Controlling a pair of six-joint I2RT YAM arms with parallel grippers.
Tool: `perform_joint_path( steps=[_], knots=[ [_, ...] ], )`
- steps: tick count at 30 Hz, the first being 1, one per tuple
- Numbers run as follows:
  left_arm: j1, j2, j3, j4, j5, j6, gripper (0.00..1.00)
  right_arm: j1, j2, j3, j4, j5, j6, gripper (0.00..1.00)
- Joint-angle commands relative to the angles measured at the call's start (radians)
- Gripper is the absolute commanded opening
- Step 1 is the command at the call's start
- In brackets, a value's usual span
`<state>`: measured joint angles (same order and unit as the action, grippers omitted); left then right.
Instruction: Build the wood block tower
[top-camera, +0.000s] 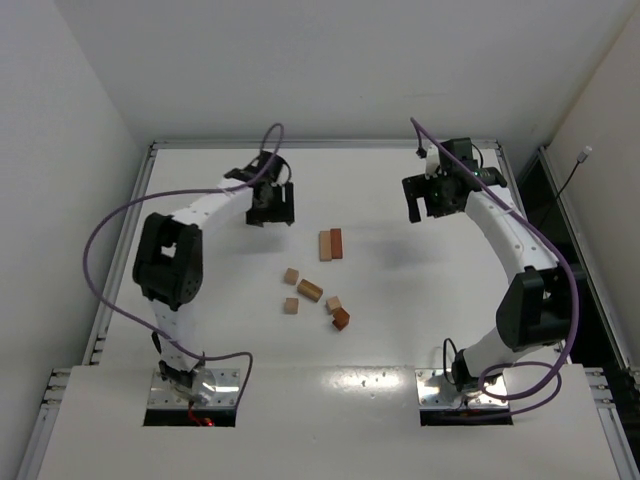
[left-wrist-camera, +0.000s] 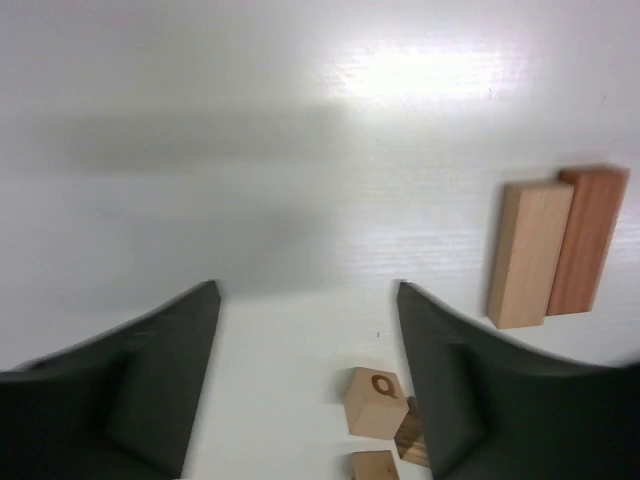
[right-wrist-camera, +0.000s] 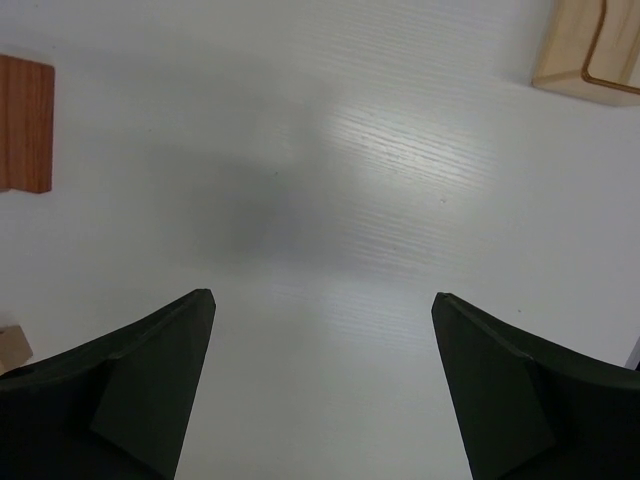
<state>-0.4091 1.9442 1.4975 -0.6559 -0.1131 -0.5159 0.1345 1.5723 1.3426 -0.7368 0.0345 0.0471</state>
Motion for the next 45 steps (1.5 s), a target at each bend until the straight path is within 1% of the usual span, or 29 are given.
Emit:
perform_joint_path(
  steps=[1, 2, 3, 5, 7, 8, 12, 14, 18, 20, 26, 29, 33, 41, 44, 45],
  knots=[
    [0.133, -0.143, 0.007, -0.005, 0.111, 0.179, 0.74, 0.029, -0.017, 0.013, -0.019, -0.131, -0.096, 0.89],
    [0.142, -0.163, -0.012, -0.017, 0.207, 0.213, 0.77, 0.040, -0.017, 0.013, -0.019, -0.143, -0.108, 0.91],
    [0.142, -0.181, -0.022, -0.042, 0.228, 0.244, 0.79, 0.069, -0.017, 0.013, -0.019, -0.143, -0.130, 0.93],
    [0.098, -0.220, -0.057, -0.123, 0.237, 0.298, 0.80, 0.105, -0.017, 0.004, -0.029, -0.124, -0.139, 0.96],
    [0.070, -0.267, -0.127, -0.123, 0.262, 0.298, 0.80, 0.148, -0.017, -0.006, -0.020, -0.087, -0.162, 0.96],
    [0.044, -0.325, -0.201, -0.123, 0.271, 0.277, 0.80, 0.157, -0.017, -0.007, -0.019, -0.087, -0.162, 0.96],
    [-0.042, -0.413, -0.334, -0.100, 0.283, 0.243, 0.70, 0.186, -0.026, -0.007, -0.019, -0.045, -0.162, 0.96],
    [-0.068, -0.422, -0.371, -0.090, 0.283, 0.231, 0.70, 0.186, -0.037, -0.007, -0.019, -0.035, -0.162, 0.96],
    [-0.080, -0.366, -0.349, -0.071, 0.283, 0.221, 0.70, 0.186, -0.063, -0.028, -0.010, -0.012, -0.171, 0.96],
    [-0.080, -0.305, -0.326, -0.071, 0.283, 0.212, 0.70, 0.186, -0.072, -0.039, -0.010, -0.012, -0.171, 0.96],
    [-0.122, -0.171, -0.221, -0.071, 0.274, 0.192, 0.66, 0.175, -0.104, -0.080, -0.010, 0.008, -0.171, 0.96],
    [-0.143, -0.139, -0.200, -0.071, 0.256, 0.192, 0.63, 0.154, -0.113, -0.080, -0.010, 0.008, -0.171, 0.96],
    [-0.143, -0.116, -0.191, -0.071, 0.245, 0.192, 0.59, 0.136, -0.113, -0.089, -0.010, 0.008, -0.162, 0.96],
    [-0.143, -0.053, -0.172, -0.071, 0.150, 0.183, 0.57, 0.125, -0.095, -0.069, -0.010, -0.012, -0.153, 0.96],
    [-0.143, -0.033, -0.172, -0.071, 0.141, 0.183, 0.50, 0.125, -0.084, -0.069, -0.001, -0.012, -0.153, 0.96],
    [-0.143, -0.033, -0.172, -0.071, 0.141, 0.183, 0.38, 0.125, -0.084, -0.060, -0.001, -0.012, -0.153, 0.96]
  ],
)
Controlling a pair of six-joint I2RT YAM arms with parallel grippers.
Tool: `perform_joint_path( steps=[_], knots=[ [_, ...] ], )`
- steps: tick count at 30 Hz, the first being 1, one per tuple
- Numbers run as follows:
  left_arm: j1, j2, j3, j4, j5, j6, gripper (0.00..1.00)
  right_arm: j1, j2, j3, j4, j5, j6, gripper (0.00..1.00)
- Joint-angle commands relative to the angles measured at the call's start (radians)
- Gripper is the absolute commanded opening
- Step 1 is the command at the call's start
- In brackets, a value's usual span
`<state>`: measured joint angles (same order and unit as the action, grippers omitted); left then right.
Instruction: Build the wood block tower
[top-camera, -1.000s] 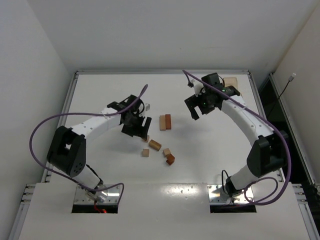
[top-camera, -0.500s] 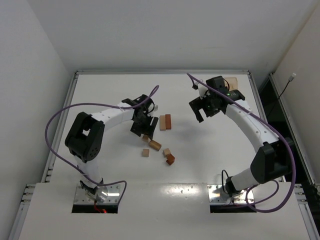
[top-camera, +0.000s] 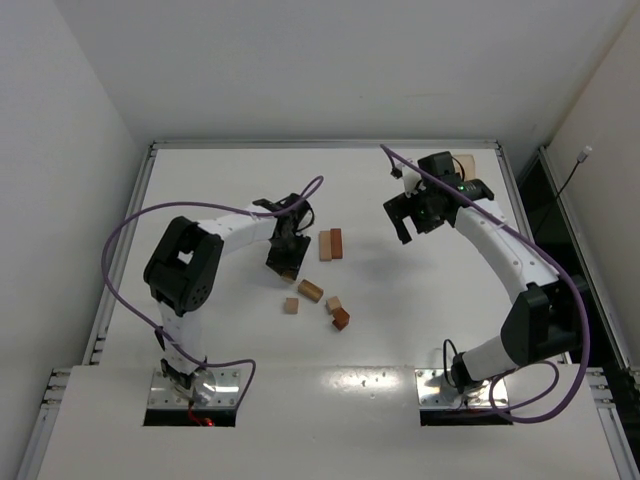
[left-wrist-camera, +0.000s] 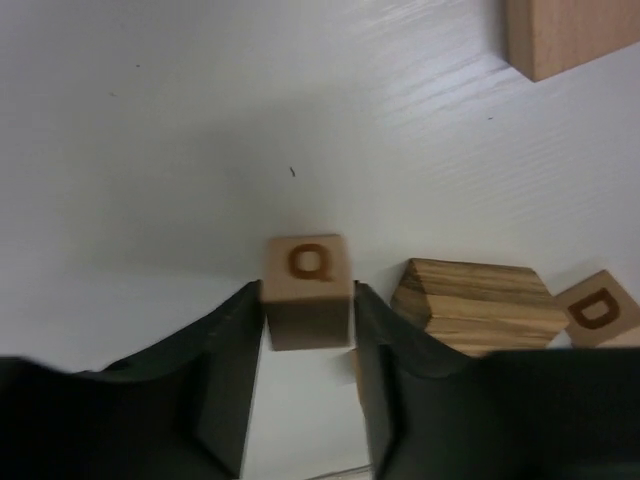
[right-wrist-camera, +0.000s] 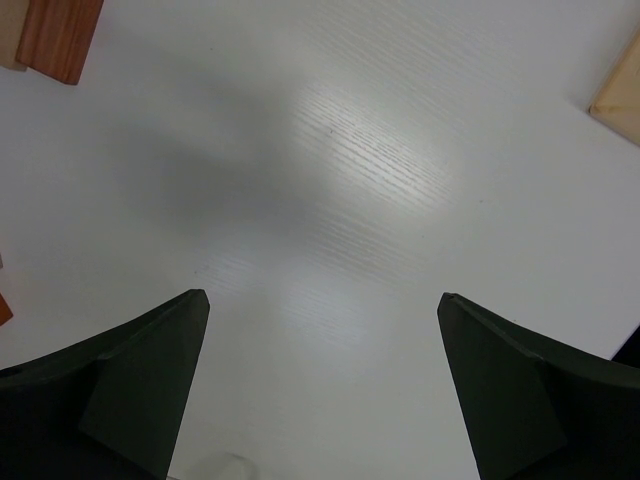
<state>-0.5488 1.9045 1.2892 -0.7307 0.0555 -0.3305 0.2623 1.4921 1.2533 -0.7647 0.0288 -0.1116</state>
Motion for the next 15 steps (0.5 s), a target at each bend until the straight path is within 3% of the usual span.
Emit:
perform_joint_path(
  steps=[1, 2, 3, 4, 12, 15],
  knots=[
    [-0.003, 0.007, 0.036, 0.004, -0.028, -0.002, 0.33, -0.003, -0.004, 0.029, 0.027, -0.006, 0.006, 0.96],
    [-0.003, 0.016, 0.036, -0.006, -0.028, -0.002, 0.27, -0.003, -0.004, 0.029, 0.027, -0.006, 0.006, 0.96],
    [-0.003, 0.016, 0.045, -0.006, -0.039, -0.002, 0.10, -0.003, 0.005, 0.029, 0.027, -0.006, 0.006, 0.96],
    [-0.003, 0.016, 0.045, -0.006, -0.039, -0.002, 0.02, -0.003, 0.005, 0.029, 0.027, -0.006, 0.006, 0.96],
    [-0.013, -0.156, 0.225, -0.032, -0.123, -0.031, 0.00, -0.003, 0.005, 0.029, 0.027, -0.010, 0.038, 0.96],
    [-0.036, -0.112, 0.332, -0.085, -0.138, -0.031, 0.00, -0.003, 0.026, 0.040, 0.027, -0.055, 0.065, 0.96]
  ],
)
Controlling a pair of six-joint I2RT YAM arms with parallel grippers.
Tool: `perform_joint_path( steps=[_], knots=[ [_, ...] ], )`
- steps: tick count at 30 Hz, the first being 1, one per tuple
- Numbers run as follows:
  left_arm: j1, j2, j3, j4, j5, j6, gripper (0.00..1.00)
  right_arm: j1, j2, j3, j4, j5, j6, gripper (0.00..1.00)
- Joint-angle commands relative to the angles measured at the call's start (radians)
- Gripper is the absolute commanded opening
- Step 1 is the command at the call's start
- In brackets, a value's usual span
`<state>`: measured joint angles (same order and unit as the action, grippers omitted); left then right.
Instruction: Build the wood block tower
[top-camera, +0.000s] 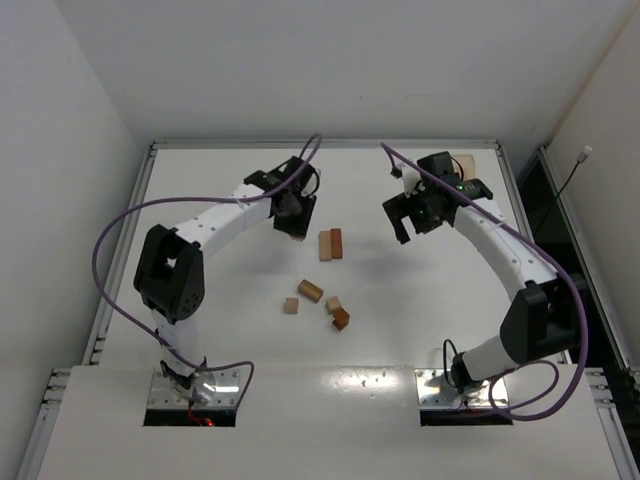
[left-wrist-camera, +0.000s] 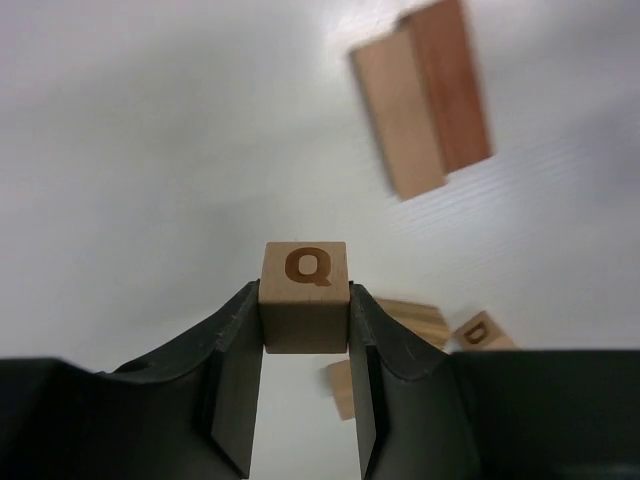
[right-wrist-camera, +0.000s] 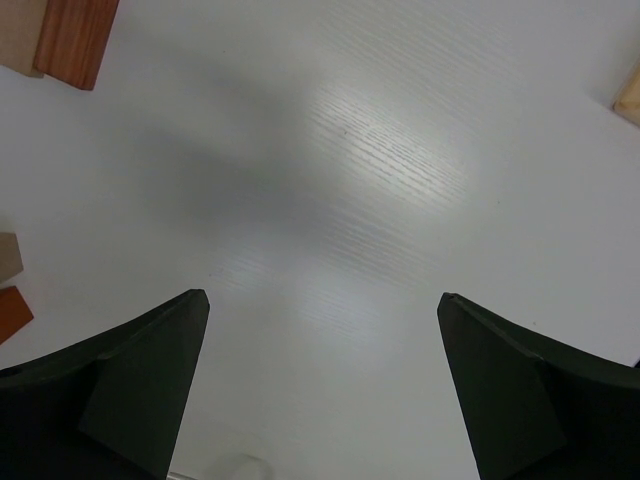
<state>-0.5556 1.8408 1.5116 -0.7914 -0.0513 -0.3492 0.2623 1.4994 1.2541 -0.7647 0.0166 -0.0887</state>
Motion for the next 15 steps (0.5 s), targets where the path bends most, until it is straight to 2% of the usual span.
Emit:
perform_joint_path(
  steps=[1, 4, 9, 15],
  knots=[
    [-0.039, -0.001, 0.134, -0.025, -0.041, -0.013, 0.00, -0.003, 0.019, 0.039, 0.018, -0.056, 0.043, 0.96],
    [-0.040, 0.038, 0.214, -0.008, -0.010, -0.022, 0.00, -0.003, 0.038, 0.074, 0.009, -0.078, 0.043, 0.96],
    [-0.079, 0.219, 0.462, -0.018, 0.056, 0.117, 0.00, -0.012, 0.038, 0.105, 0.008, -0.078, 0.043, 0.96],
    [-0.079, 0.314, 0.559, -0.028, 0.090, 0.164, 0.00, -0.061, 0.028, 0.084, 0.008, -0.113, 0.061, 0.96]
  ],
)
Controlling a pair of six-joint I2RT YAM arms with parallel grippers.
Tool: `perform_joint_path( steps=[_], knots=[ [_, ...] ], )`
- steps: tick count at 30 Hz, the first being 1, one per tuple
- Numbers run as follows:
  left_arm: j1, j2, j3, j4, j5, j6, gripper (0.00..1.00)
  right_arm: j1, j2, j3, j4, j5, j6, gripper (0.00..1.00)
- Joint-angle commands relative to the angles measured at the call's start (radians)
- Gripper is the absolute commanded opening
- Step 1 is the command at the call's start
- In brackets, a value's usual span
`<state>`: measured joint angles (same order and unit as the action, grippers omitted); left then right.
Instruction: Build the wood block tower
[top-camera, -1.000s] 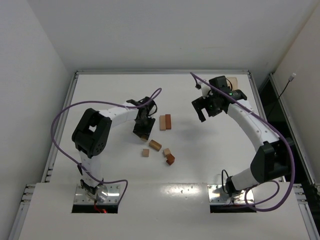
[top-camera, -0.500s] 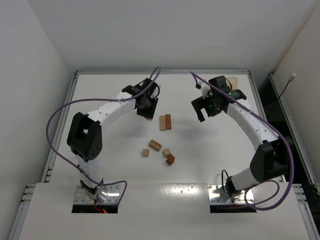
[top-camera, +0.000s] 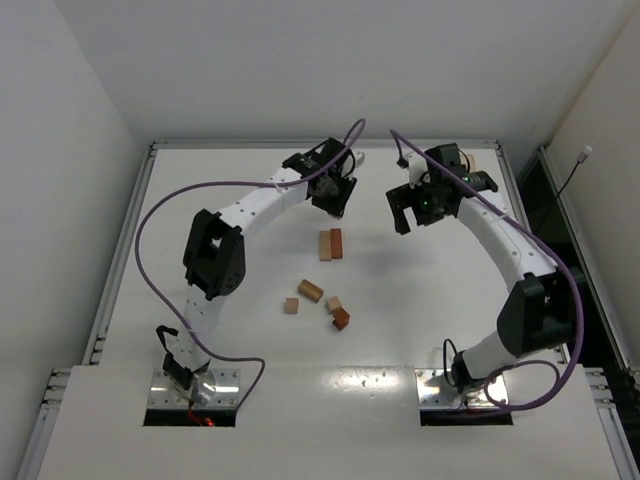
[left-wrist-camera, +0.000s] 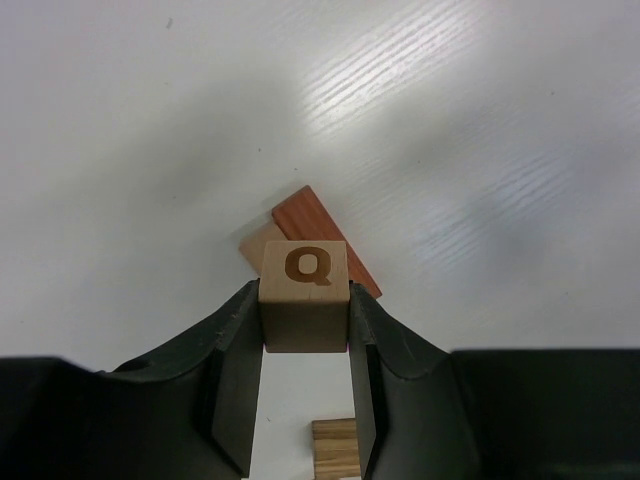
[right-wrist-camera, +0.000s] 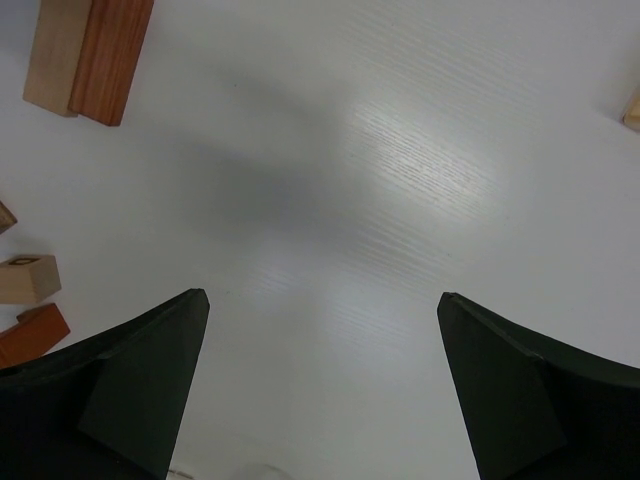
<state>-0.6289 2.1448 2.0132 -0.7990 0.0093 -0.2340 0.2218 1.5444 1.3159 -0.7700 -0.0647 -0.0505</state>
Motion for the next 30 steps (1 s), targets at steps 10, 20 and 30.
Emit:
perform_joint_path(
  steps=[10, 20, 30],
  knots=[
    [-0.006, 0.050, -0.001, -0.020, 0.009, -0.030, 0.00, -0.094, -0.006, 0.011, 0.005, -0.072, 0.061, 0.96],
    [-0.006, 0.109, -0.001, -0.020, 0.018, -0.053, 0.00, -0.124, 0.023, 0.011, -0.005, -0.092, 0.070, 0.96],
    [0.003, 0.152, -0.001, -0.020, 0.018, -0.053, 0.00, -0.133, 0.054, 0.029, -0.005, -0.101, 0.070, 0.96]
  ],
)
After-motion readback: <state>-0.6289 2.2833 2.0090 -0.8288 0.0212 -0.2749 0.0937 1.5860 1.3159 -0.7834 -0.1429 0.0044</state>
